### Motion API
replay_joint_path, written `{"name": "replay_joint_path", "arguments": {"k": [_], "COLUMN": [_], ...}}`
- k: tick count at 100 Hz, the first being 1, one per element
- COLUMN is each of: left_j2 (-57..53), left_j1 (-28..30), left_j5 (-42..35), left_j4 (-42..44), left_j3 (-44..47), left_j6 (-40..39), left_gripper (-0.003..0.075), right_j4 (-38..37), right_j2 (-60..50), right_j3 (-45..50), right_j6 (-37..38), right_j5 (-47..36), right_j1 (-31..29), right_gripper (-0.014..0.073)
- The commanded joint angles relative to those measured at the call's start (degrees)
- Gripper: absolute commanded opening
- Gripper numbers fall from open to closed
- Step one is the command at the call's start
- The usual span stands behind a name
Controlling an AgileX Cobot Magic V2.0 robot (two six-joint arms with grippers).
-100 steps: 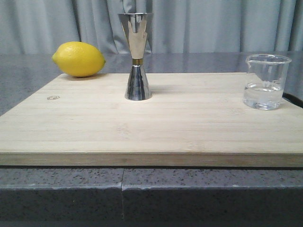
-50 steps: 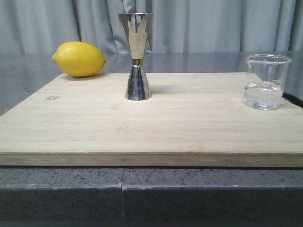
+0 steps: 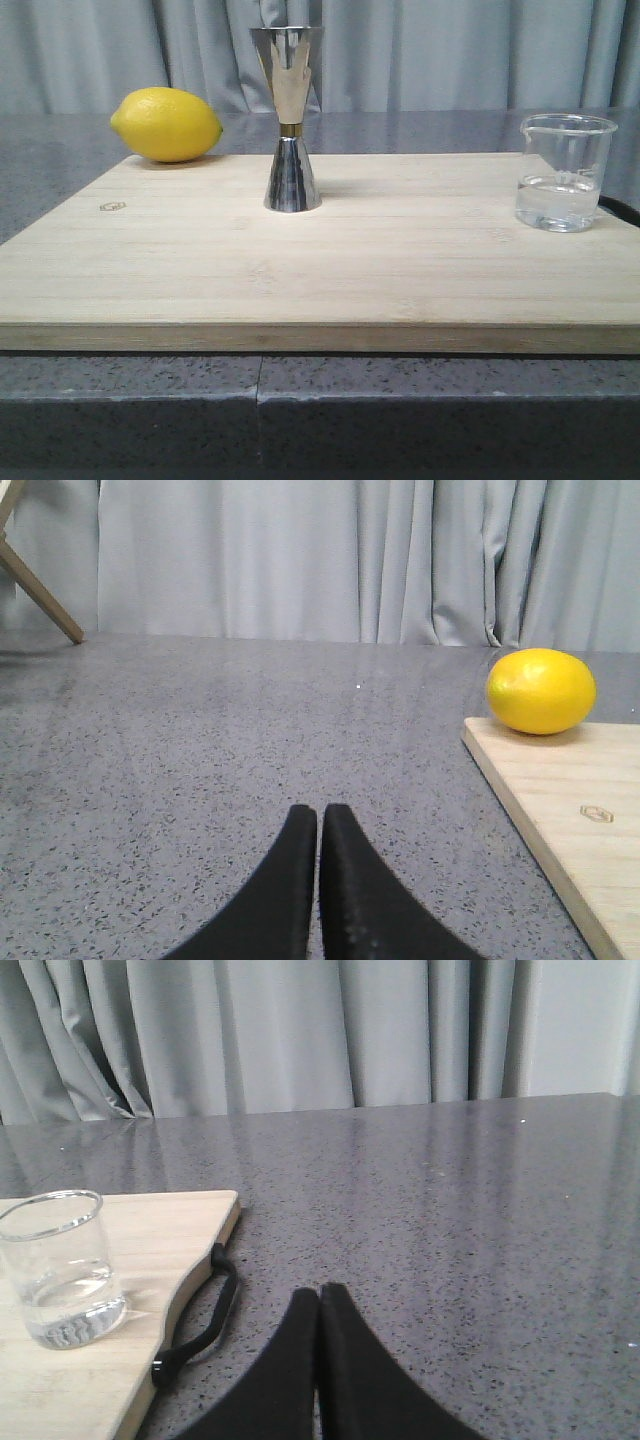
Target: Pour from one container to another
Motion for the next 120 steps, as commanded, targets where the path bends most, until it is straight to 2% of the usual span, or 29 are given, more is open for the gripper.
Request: {"name": "replay_joint_path", "arguments": {"k": [1, 18, 42, 57, 65, 120], "left_j2": [-1.41, -0.77, 7.01, 13.67, 16.86, 19.83], "left_j1": [0.08, 0.08, 0.08, 0.08, 0.08, 0.08], "left_j5": [-5.42, -4.30, 5.80, 11.68, 13.08, 12.34], "left_j4": [-1.41, -2.91, -2.80, -2.57, -2.57, -2.57], "left_j3": [-3.07, -9.31, -21.25, -28.69, -31.54, -32.10], "left_j6": [-0.03, -0.03, 0.13, 5.29, 5.42, 5.42], "left_gripper": [-0.0019, -0.0019, -0.0019, -0.0019, -0.0019, -0.0019], "right_j4": [1.03, 0.91, -3.36, -6.04, -6.04, -5.66], "right_j2": [-1.22, 0.51, 7.82, 13.34, 15.42, 16.20], "right_j3": [-2.39, -8.84, -18.81, -25.00, -27.18, -27.64], "right_j6": [-0.20, -0.20, -0.20, -0.30, -0.30, -0.30], "right_j5": [-3.56, 1.20, 7.80, 9.75, 9.54, 8.79], "right_j1": [-0.41, -0.41, -0.41, -0.41, -0.41, -0.41], "right_gripper": [-0.0071, -0.0071, -0.0071, -0.0071, -0.0071, -0.0071]}}
